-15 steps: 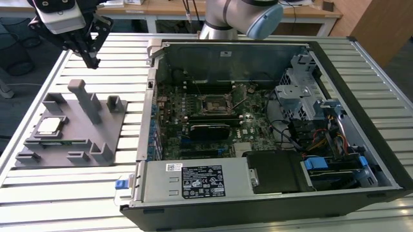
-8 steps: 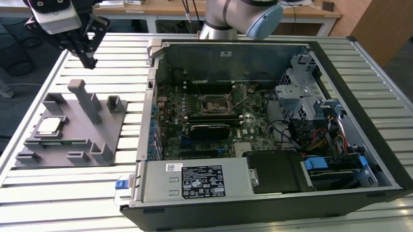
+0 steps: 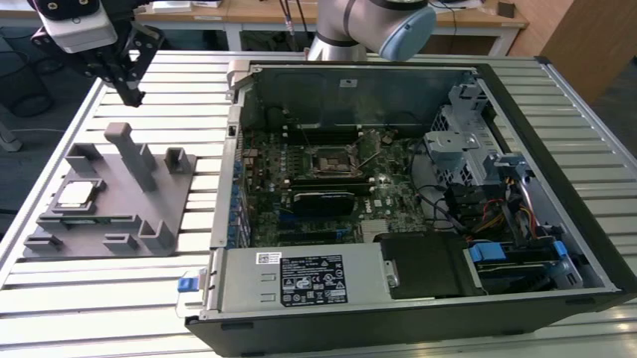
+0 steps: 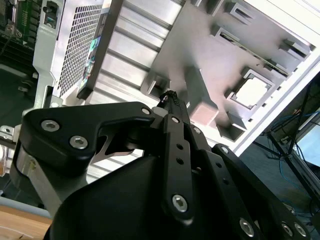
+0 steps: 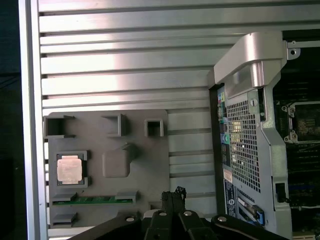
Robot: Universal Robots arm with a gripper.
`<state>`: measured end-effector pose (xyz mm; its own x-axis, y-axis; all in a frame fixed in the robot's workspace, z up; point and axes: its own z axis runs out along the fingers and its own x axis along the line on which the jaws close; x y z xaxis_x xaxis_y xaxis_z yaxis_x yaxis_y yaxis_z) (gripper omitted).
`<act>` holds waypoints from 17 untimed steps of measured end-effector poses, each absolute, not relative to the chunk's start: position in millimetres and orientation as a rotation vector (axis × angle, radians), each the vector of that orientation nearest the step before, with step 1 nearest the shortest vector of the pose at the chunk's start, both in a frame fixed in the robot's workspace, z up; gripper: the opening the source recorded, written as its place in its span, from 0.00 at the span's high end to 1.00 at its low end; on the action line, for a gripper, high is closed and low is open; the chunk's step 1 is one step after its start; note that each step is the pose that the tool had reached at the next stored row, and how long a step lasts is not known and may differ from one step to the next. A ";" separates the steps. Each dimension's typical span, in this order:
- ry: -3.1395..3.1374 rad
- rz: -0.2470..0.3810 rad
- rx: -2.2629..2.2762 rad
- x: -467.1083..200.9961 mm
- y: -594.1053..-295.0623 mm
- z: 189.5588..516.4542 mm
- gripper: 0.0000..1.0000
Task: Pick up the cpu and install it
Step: 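Reach for the cpu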
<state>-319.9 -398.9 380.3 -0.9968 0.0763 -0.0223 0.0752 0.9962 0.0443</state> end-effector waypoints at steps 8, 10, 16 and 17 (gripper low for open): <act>3.115 0.068 0.118 -329.0 -398.9 379.9 0.89; 3.115 0.068 0.118 -332.5 -398.8 379.8 0.89; 3.115 0.068 0.118 -359.7 -398.5 378.0 0.89; 3.115 0.068 0.119 -362.8 -398.5 377.7 0.89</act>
